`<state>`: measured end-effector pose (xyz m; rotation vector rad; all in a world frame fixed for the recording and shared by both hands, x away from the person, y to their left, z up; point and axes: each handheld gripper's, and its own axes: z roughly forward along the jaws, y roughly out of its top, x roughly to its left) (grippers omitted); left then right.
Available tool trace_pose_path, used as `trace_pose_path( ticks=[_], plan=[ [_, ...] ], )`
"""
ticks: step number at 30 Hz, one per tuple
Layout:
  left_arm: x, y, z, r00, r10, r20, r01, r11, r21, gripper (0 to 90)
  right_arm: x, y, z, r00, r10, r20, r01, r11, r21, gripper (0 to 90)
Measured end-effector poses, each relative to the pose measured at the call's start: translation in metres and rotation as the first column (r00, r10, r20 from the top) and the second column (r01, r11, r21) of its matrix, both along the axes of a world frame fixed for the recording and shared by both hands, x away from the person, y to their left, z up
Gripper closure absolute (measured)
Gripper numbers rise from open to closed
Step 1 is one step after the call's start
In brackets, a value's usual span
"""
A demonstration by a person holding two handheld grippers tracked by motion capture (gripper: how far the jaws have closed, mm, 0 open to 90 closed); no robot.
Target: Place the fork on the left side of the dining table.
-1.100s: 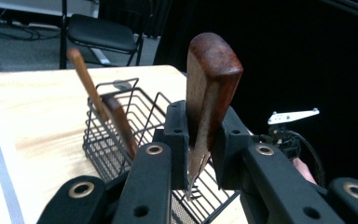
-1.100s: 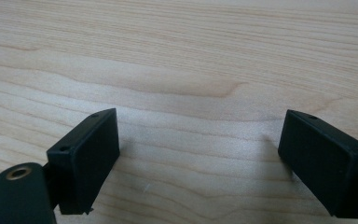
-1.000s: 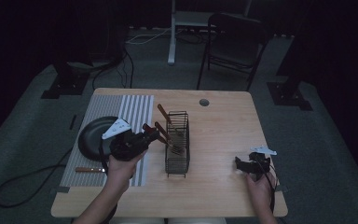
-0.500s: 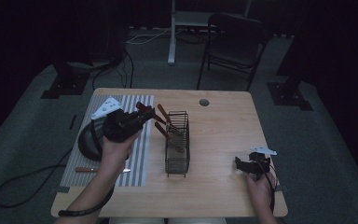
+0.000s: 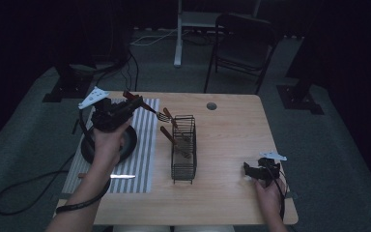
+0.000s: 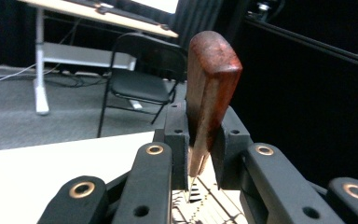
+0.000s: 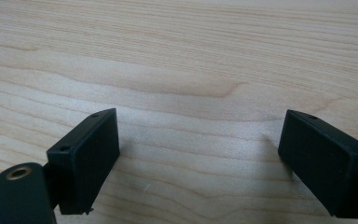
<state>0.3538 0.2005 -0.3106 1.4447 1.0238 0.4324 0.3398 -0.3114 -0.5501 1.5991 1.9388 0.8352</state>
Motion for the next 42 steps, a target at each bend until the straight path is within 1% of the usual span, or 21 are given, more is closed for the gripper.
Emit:
trace_pose_path(
  ticks=[2,4,9,11,12,14,19,21,22,24,26,28,29,31,33,34,36,37,38,40,42],
  plan=[
    [0.006,0.006,-0.004,0.9998,0.020,-0.010,-0.020,0.9997,-0.011,78.3,0.000,0.000,0.000,1.0000,0.000,0.000,0.000,1.000,0.000,12.0],
    [0.012,0.011,-0.008,0.9994,0.028,-0.022,-0.028,0.9995,-0.014,78.3,0.000,0.000,0.000,1.0000,0.000,0.000,0.000,1.000,0.000,12.1],
    [0.025,0.021,-0.019,0.9970,0.064,-0.044,-0.064,0.9980,0.000,78.4,0.000,0.000,0.000,1.0000,0.000,0.001,0.000,1.000,0.000,12.1],
    [0.031,0.026,-0.024,0.9956,0.077,-0.054,-0.078,0.9969,-0.011,78.3,0.000,0.000,0.000,1.0000,0.000,0.001,0.000,1.000,0.001,12.1],
    [0.034,0.029,-0.027,0.9954,0.076,-0.059,-0.077,0.9969,-0.016,78.3,0.000,0.000,0.000,1.0000,0.000,0.001,0.000,1.000,0.001,12.1],
    [0.040,0.034,-0.033,0.9940,0.086,-0.068,-0.088,0.9959,-0.023,78.4,0.000,0.000,0.000,1.0000,0.000,0.001,0.000,1.000,0.000,12.0],
    [0.051,0.045,-0.044,0.9890,0.124,-0.080,-0.125,0.9921,-0.007,78.4,0.000,0.000,0.000,1.0000,0.000,-0.001,0.000,1.000,0.001,12.1],
    [0.055,0.049,-0.048,0.9877,0.131,-0.085,-0.133,0.9911,-0.013,78.4,0.000,0.000,0.000,1.0000,-0.001,0.000,0.001,1.000,0.001,12.1],
    [0.056,0.050,-0.050,0.9856,0.144,-0.089,-0.145,0.9894,-0.007,78.5,0.000,0.000,0.000,1.0000,-0.001,0.000,0.001,1.000,0.000,12.1],
    [0.060,0.053,-0.054,0.9839,0.152,-0.095,-0.153,0.9882,-0.010,78.5,0.000,0.000,0.000,1.0000,-0.001,0.000,0.001,1.000,0.000,12.1],
    [0.065,0.055,-0.057,0.9801,0.171,-0.101,-0.172,0.9851,-0.003,78.5,0.000,0.000,0.000,1.0000,-0.001,0.000,0.001,1.000,0.000,12.1],
    [0.068,0.058,-0.060,0.9760,0.193,-0.101,-0.194,0.9809,-0.007,78.5,0.000,0.000,0.000,1.0000,-0.001,0.000,0.001,1.000,0.000,12.1],
    [0.071,0.060,-0.062,0.9762,0.193,-0.099,-0.195,0.9808,-0.010,78.5,0.000,0.000,0.000,1.0000,-0.001,0.000,0.001,1.000,0.000,12.0],
    [0.075,0.062,-0.065,0.9721,0.210,-0.104,-0.213,0.9770,-0.014,78.5,0.000,0.000,0.000,1.0000,-0.001,0.000,0.001,1.000,0.000,12.1],
    [0.078,0.063,-0.066,0.9712,0.212,-0.109,-0.215,0.9764,-0.018,78.6,0.000,0.000,0.000,1.0000,-0.001,0.000,0.001,1.000,0.000,12.1],
    [0.083,0.065,-0.070,0.9658,0.230,-0.119,-0.233,0.9724,-0.010,78.6,0.000,0.000,0.000,1.0000,-0.001,0.000,0.001,1.000,0.000,12.1],
    [0.087,0.067,-0.074,0.9622,0.239,-0.131,-0.242,0.9703,-0.007,78.5,0.000,0.000,0.000,1.0000,-0.001,0.000,0.001,1.000,0.000,12.1],
    [0.090,0.069,-0.078,0.9570,0.252,-0.144,-0.255,0.9669,-0.006,78.5,0.000,0.000,0.000,1.0000,-0.001,0.000,0.001,1.000,0.000,12.1],
    [0.092,0.070,-0.080,0.9547,0.256,-0.152,-0.259,0.9658,-0.006,78.5,0.000,0.000,0.000,1.0000,-0.001,0.000,0.001,1.000,0.000,12.1],
    [0.098,0.072,-0.085,0.9473,0.275,-0.165,-0.277,0.9609,0.013,78.5,0.000,0.000,0.000,1.0000,-0.001,0.000,0.001,1.000,0.000,12.1],
    [0.103,0.076,-0.092,0.9413,0.283,-0.184,-0.286,0.9581,0.011,78.6,0.000,0.000,0.000,1.0000,-0.001,0.000,0.001,1.000,0.000,12.1]
  ],
)
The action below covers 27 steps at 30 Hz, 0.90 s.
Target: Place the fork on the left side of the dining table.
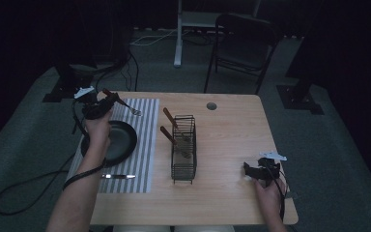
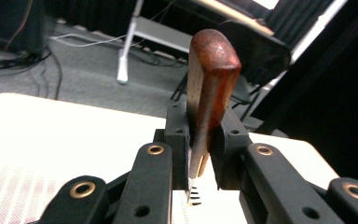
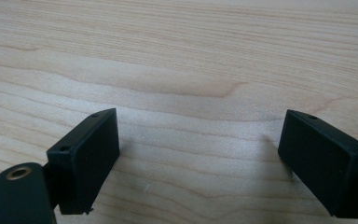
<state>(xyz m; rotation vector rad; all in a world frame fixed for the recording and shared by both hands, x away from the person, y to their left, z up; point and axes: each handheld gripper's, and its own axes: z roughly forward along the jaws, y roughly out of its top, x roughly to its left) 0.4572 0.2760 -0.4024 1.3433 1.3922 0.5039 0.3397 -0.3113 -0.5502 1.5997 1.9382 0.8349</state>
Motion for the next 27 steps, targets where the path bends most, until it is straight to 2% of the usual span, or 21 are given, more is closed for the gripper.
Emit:
trace_pose_path(
  ticks=[1,3,6,9,11,13,17,20,24,26,27],
  plan=[
    [0.004,0.002,-0.004,0.9999,0.011,-0.009,-0.011,0.9999,0.006,78.5,0.000,0.000,0.000,1.0000,0.000,0.000,0.000,1.000,0.000,12.1],
    [0.009,0.006,-0.011,0.9996,0.019,-0.020,-0.020,0.9995,-0.024,78.6,0.000,0.000,0.000,1.0000,0.000,0.000,0.000,1.000,0.000,12.1],
    [0.015,0.010,-0.021,0.9994,0.030,-0.019,-0.030,0.9995,-0.007,78.6,0.000,0.000,0.000,1.0000,0.000,0.000,0.000,1.000,0.000,12.1],
    [0.022,0.016,-0.030,0.9984,0.043,-0.036,-0.045,0.9978,-0.049,79.0,0.000,0.000,0.000,1.0000,0.000,0.000,0.000,1.000,0.000,12.1],
    [0.025,0.019,-0.033,0.9973,0.055,-0.048,-0.057,0.9975,-0.041,79.0,0.000,0.000,0.000,1.0000,0.000,0.000,0.000,1.000,0.000,12.1],
    [0.027,0.022,-0.037,0.9966,0.064,-0.052,-0.067,0.9962,-0.055,79.1,0.000,0.000,0.000,1.0000,0.000,0.000,0.000,1.000,0.000,12.1],
    [0.032,0.026,-0.044,0.9948,0.074,-0.070,-0.076,0.9969,-0.019,79.1,0.000,0.000,0.000,1.0000,0.000,0.000,0.000,1.000,0.000,12.1],
    [0.036,0.028,-0.050,0.9938,0.077,-0.080,-0.080,0.9958,-0.043,79.2,0.000,0.000,0.000,1.0000,0.000,0.000,0.000,1.000,0.000,12.1],
    [0.044,0.024,-0.056,0.9942,0.054,-0.093,-0.056,0.9980,-0.028,79.2,0.000,0.000,0.000,1.0000,0.000,0.000,0.000,1.000,0.000,12.1],
    [0.047,0.025,-0.059,0.9924,0.060,-0.107,-0.063,0.9978,-0.021,79.3,0.000,0.000,0.000,1.0000,0.000,0.000,0.000,1.000,0.000,12.1],
    [0.048,0.026,-0.061,0.9914,0.062,-0.116,-0.067,0.9971,-0.037,79.3,0.000,0.000,0.000,1.0000,0.000,0.000,0.000,1.000,0.000,12.1]
  ],
)
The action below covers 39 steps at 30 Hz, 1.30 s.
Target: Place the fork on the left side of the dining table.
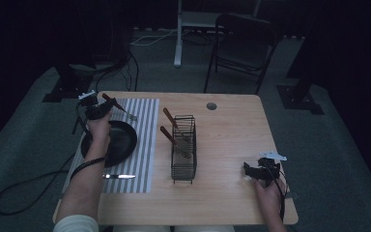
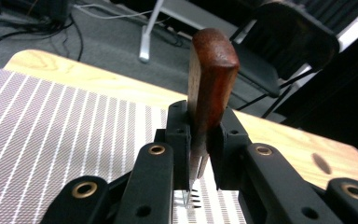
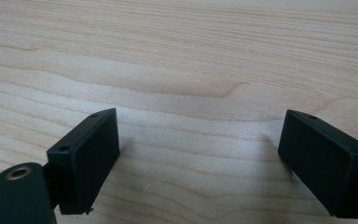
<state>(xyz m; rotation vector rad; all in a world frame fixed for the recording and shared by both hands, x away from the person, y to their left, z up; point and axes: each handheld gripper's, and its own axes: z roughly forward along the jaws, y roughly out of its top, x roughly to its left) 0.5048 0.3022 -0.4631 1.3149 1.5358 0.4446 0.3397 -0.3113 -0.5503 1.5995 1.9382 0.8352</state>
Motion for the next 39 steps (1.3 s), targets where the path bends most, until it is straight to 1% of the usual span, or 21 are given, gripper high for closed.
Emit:
trace_pose_path(
  ticks=[4,7,9,10,12,15,17,18,22,24,25,27,29,30,31,32,33,35,36,37,39],
  plan=[
    [0.003,0.005,-0.005,0.9999,0.011,-0.009,-0.011,0.9992,-0.038,79.4,0.000,0.000,0.000,1.0000,0.000,0.000,0.000,1.000,0.000,12.1],
    [0.002,0.009,-0.007,1.0000,0.002,-0.008,-0.002,0.9988,-0.049,79.3,0.000,0.000,0.000,1.0000,0.000,0.000,0.000,1.000,0.000,12.1],
    [0.001,0.012,-0.010,0.9999,0.009,-0.015,-0.010,0.9973,-0.073,79.1,0.000,0.000,0.000,1.0000,0.000,0.000,0.000,1.000,0.000,12.1],
    [0.001,0.015,-0.012,0.9996,0.015,-0.024,-0.017,0.9953,-0.095,79.1,0.000,0.000,0.000,1.0000,0.000,0.000,0.000,1.000,0.000,12.1],
    [-0.001,0.020,-0.016,0.9990,0.024,-0.037,-0.028,0.9927,-0.117,79.1,0.000,0.000,0.000,1.0000,0.000,0.000,0.000,1.000,0.000,12.1],
    [-0.004,0.027,-0.023,0.9968,0.043,-0.068,-0.055,0.9796,-0.193,79.2,0.000,0.000,0.000,1.0000,0.000,0.000,0.000,1.000,0.000,12.1],
    [-0.005,0.031,-0.027,0.9957,0.048,-0.079,-0.063,0.9758,-0.209,79.1,0.000,0.000,0.000,1.0000,0.000,0.000,0.000,1.000,0.000,12.1],
    [-0.005,0.031,-0.027,0.9957,0.048,-0.079,-0.063,0.9758,-0.209,79.0,0.000,0.000,0.000,1.0000,0.000,0.000,0.000,1.000,0.000,12.1],
    [-0.009,0.035,-0.034,0.9939,0.063,-0.090,-0.082,0.9708,-0.226,78.0,0.000,0.000,0.000,1.0000,0.000,0.000,0.000,1.000,0.000,12.1],
    [-0.009,0.036,-0.037,0.9907,0.072,-0.116,-0.095,0.9742,-0.205,74.7,0.000,0.000,0.000,1.0000,0.000,0.000,0.000,1.000,0.000,12.1],
    [-0.009,0.037,-0.039,0.9882,0.073,-0.135,-0.100,0.9732,-0.207,73.1,0.000,0.000,0.000,1.0000,0.000,0.000,0.000,1.000,0.000,12.1],
    [-0.008,0.041,-0.042,0.9829,0.069,-0.171,-0.108,0.9668,-0.232,69.2,0.000,0.000,0.000,1.0000,0.000,0.000,0.000,1.000,0.000,12.1],
    [-0.006,0.041,-0.044,0.9766,0.052,-0.209,-0.099,0.9706,-0.219,63.8,0.000,0.000,0.000,1.0000,0.000,0.000,0.000,1.000,0.000,12.1],
    [-0.006,0.041,-0.044,0.9766,0.052,-0.209,-0.099,0.9706,-0.219,63.4,0.000,0.000,0.000,1.0000,0.000,0.000,0.000,1.000,0.000,12.1],
    [-0.005,0.041,-0.045,0.9736,0.054,-0.222,-0.104,0.9694,-0.222,63.4,0.000,0.000,0.000,1.0000,0.000,0.000,0.000,1.000,0.000,12.1],
    [-0.004,0.041,-0.045,0.9713,0.064,-0.229,-0.114,0.9707,-0.212,57.2,0.000,0.000,0.000,1.0000,0.000,0.000,0.000,1.000,0.000,12.1],
    [-0.004,0.041,-0.045,0.9713,0.067,-0.228,-0.117,0.9702,-0.212,55.4,0.000,0.000,0.000,1.0000,0.000,0.000,0.000,1.000,0.000,12.1],
    [-0.002,0.040,-0.045,0.9644,0.089,-0.249,-0.140,0.9706,-0.196,47.6,0.000,0.000,0.000,1.0000,0.000,0.000,0.000,1.000,0.000,12.1],
    [-0.002,0.040,-0.046,0.9616,0.093,-0.258,-0.148,0.9681,-0.202,43.5,0.000,0.000,0.000,1.0000,0.000,0.000,0.000,1.000,0.000,12.1],
    [-0.001,0.040,-0.046,0.9582,0.103,-0.267,-0.160,0.9667,-0.200,41.9,0.000,0.000,0.000,1.0000,0.000,0.000,0.000,1.000,0.000,12.1],
    [0.000,0.040,-0.047,0.9556,0.120,-0.269,-0.177,0.9638,-0.199,40.6,0.000,0.000,0.000,1.0000,0.000,0.000,0.000,1.000,0.000,12.1]
  ],
)
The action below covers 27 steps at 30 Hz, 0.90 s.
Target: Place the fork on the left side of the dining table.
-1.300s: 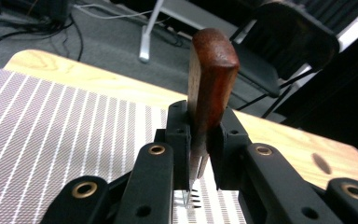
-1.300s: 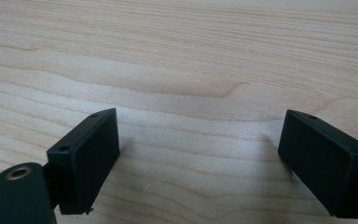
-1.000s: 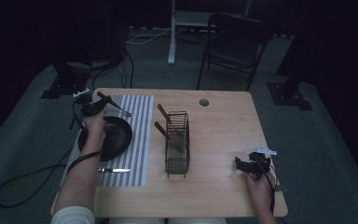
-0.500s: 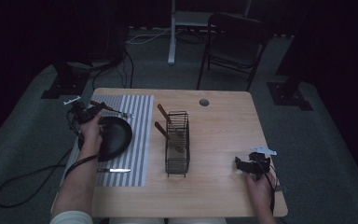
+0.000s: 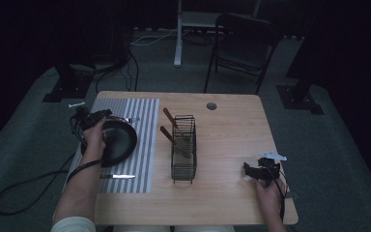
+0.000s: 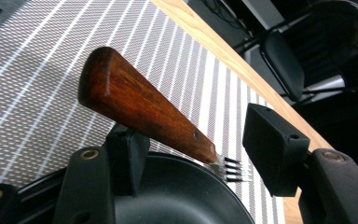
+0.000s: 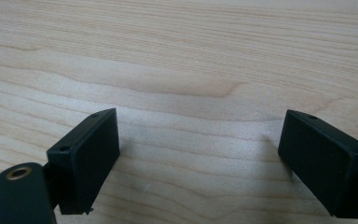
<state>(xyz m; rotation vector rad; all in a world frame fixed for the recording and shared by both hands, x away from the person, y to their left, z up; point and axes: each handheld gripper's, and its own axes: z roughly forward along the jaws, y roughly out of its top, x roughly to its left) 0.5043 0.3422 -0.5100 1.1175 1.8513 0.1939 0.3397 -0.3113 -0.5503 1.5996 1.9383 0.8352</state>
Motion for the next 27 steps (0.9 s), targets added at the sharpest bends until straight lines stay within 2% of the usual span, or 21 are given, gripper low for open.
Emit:
trace_pose_path(
  ticks=[1,3,4,5,6,8,9,10,12,13,14,17,20,22,25,26,27],
  plan=[
    [0.001,0.000,0.000,0.9999,0.012,-0.006,-0.012,0.9999,-0.003,37.1,0.000,0.000,0.000,1.0000,0.000,0.000,0.000,1.000,0.000,12.1],
    [0.003,0.000,0.000,1.0000,0.008,-0.005,-0.008,1.0000,0.005,36.5,0.000,0.000,0.000,1.0000,0.000,0.000,0.000,1.000,0.000,12.1],
    [0.004,0.000,0.000,0.9999,0.010,-0.008,-0.010,0.9999,0.009,33.5,0.000,0.000,0.000,1.0000,0.000,0.000,0.000,1.000,0.000,12.1],
    [0.006,0.000,0.000,1.0000,0.006,-0.004,-0.006,1.0000,-0.005,29.2,0.000,0.000,0.000,1.0000,0.000,0.000,0.000,1.000,0.000,12.1],
    [0.006,0.000,0.000,1.0000,0.006,-0.003,-0.006,0.9999,-0.011,28.5,0.000,0.000,0.000,1.0000,0.000,0.000,0.000,1.000,0.000,12.1],
    [0.008,0.000,0.001,0.9998,0.005,-0.017,-0.005,0.9999,0.015,28.5,0.000,0.000,0.000,1.0000,0.000,0.000,0.000,1.000,0.000,12.1],
    [0.008,0.000,0.001,0.9998,0.005,-0.017,-0.005,0.9999,0.015,28.3,0.000,0.000,0.000,1.0000,0.000,0.000,0.000,1.000,0.000,12.1],
    [0.011,-0.002,0.003,0.9980,-0.008,-0.062,0.011,0.9985,0.054,28.3,0.000,0.000,0.000,1.0000,0.000,0.000,0.000,1.000,0.000,12.1],
    [0.013,-0.003,0.004,0.9952,-0.015,-0.097,0.023,0.9962,0.084,25.0,0.000,0.000,0.000,1.0000,0.000,0.000,0.000,1.000,0.000,12.1],
    [0.015,-0.004,0.004,0.9928,-0.028,-0.116,0.040,0.9942,0.100,18.0,0.000,0.000,0.000,1.0000,0.000,0.000,0.000,1.000,0.000,12.1],
    [0.016,-0.005,0.004,0.9913,-0.038,-0.126,0.052,0.9927,0.109,17.4,0.000,0.000,0.000,1.0000,0.000,0.000,0.000,1.000,0.000,12.1],
    [0.019,-0.008,0.003,0.9911,-0.050,-0.123,0.066,0.9886,0.135,17.4,0.000,0.000,0.000,1.0000,0.000,0.000,0.000,1.000,0.000,12.1],
    [0.020,-0.011,0.002,0.9949,-0.051,-0.087,0.065,0.9837,0.168,17.4,0.000,0.000,0.000,1.0000,0.000,0.000,0.000,1.000,0.000,12.1],
    [0.023,-0.014,0.001,0.9923,-0.082,-0.093,0.098,0.9776,0.186,17.4,0.000,0.000,0.000,1.0000,0.000,0.000,0.000,1.000,0.000,12.1],
    [0.025,-0.018,0.000,0.9886,-0.093,-0.118,0.121,0.9602,0.252,17.4,0.000,0.000,0.000,1.0000,0.000,0.000,0.000,1.000,0.000,12.1],
    [0.025,-0.018,0.000,0.9879,-0.090,-0.126,0.120,0.9588,0.257,17.4,0.000,0.000,0.000,1.0000,0.000,0.000,0.000,1.000,0.000,12.1],
    [0.025,-0.019,0.001,0.9862,-0.080,-0.145,0.119,0.9503,0.288,17.4,0.000,0.000,0.000,1.0000,0.000,0.000,0.000,1.000,0.000,12.1]
  ],
)
